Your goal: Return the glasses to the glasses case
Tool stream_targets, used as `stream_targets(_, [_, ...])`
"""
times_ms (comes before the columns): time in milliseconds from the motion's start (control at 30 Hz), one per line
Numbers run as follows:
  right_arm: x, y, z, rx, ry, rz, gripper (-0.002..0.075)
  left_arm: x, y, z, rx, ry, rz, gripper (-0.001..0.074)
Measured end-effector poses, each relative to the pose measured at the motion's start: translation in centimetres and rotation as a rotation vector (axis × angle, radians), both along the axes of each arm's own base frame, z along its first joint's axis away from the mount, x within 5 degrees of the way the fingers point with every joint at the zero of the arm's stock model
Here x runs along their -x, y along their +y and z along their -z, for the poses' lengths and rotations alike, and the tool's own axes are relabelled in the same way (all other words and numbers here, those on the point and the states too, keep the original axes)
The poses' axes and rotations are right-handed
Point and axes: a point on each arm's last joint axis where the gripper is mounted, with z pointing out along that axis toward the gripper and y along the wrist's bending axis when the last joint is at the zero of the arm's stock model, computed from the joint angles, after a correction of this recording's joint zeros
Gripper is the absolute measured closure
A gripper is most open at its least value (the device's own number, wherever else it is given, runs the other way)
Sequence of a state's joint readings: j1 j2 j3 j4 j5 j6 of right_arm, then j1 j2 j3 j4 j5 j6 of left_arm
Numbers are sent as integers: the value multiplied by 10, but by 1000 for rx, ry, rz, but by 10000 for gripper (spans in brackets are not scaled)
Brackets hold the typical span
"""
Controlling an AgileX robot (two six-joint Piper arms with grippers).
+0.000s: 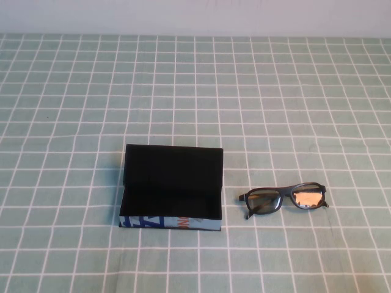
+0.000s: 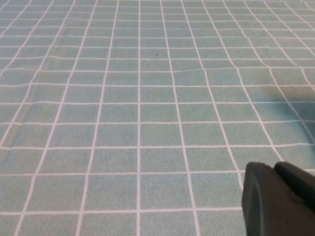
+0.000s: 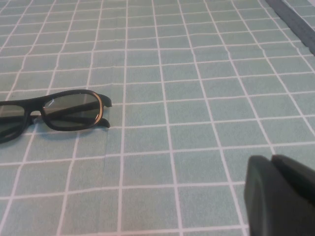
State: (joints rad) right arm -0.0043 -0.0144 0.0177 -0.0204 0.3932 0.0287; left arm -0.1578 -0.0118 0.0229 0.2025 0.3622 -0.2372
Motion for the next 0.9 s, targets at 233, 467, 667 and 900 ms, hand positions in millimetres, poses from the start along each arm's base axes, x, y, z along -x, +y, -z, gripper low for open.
stream_targets(233, [0,0,0,0,0,0,739,0,0,0,0,0,0,735])
stream_targets(467, [0,0,0,0,0,0,739,0,1,0,-26,-4,-2,735])
stream_targets(667, [0,0,0,0,0,0,739,0,1,0,-32,-5,-2,735])
stream_targets(900, [0,0,0,0,0,0,739,0,1,0,-36,-6,-3,735])
